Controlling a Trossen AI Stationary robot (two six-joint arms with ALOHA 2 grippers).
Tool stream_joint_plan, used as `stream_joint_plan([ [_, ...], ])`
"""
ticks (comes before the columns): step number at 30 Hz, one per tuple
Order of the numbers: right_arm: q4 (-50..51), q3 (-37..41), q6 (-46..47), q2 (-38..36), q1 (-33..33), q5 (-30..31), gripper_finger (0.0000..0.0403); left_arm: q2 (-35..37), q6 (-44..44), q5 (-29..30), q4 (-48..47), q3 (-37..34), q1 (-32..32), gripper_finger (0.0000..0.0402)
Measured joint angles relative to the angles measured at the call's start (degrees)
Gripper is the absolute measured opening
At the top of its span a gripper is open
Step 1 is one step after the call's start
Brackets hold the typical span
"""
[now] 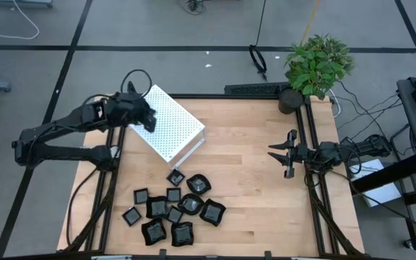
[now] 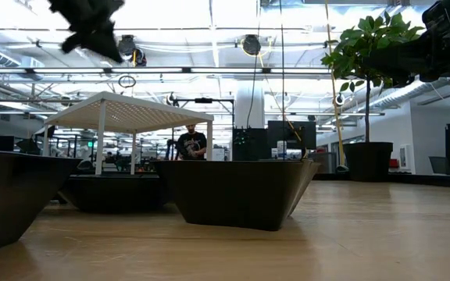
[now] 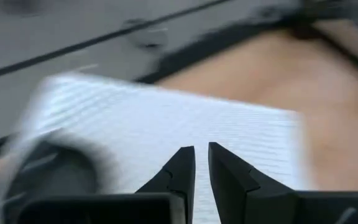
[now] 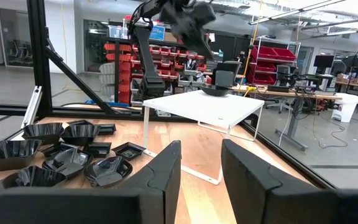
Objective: Pick & Place Mini shaped plates
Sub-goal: Stack the black leaf-shaped plate on top of the black leaf-shaped plate on the shelf
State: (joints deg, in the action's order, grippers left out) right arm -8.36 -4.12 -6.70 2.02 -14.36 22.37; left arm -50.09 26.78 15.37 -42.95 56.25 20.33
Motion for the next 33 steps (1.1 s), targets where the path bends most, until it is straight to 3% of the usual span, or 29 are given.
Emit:
stream_joint_plan([
  [6, 0.00, 0.00, 0.02, 0.00, 0.00, 0.00, 0.0102, -0.15, -7.11, -19.24, 11.43, 0.02, -6.96, 0.0049],
  [13, 0.00, 0.00, 0.01, 0.00, 0.00, 0.00, 0.0102, -1.39, -17.73, -32.31, 24.28, -2.49, -16.92, 0.0049],
  [19, 0.00, 0.00, 0.02, 0.00, -0.01, 0.00, 0.0102, -8.22, -18.11, -31.77, 32.36, -2.68, -24.19, 0.0049],
  [24, 0.00, 0.00, 0.01, -0.01, 0.00, 0.00, 0.0102, -19.17, -17.73, -24.85, 36.93, -0.79, -29.86, 0.0057],
  [31, 0.00, 0.00, 0.02, -0.02, -0.01, 0.00, 0.0102, -36.50, -23.75, -8.08, 18.49, 14.62, -35.72, 0.0130],
  [33, 0.00, 0.00, 0.01, -0.02, -0.02, 0.00, 0.0102, -41.22, -23.82, -6.34, 14.26, 18.36, -35.74, 0.0156],
])
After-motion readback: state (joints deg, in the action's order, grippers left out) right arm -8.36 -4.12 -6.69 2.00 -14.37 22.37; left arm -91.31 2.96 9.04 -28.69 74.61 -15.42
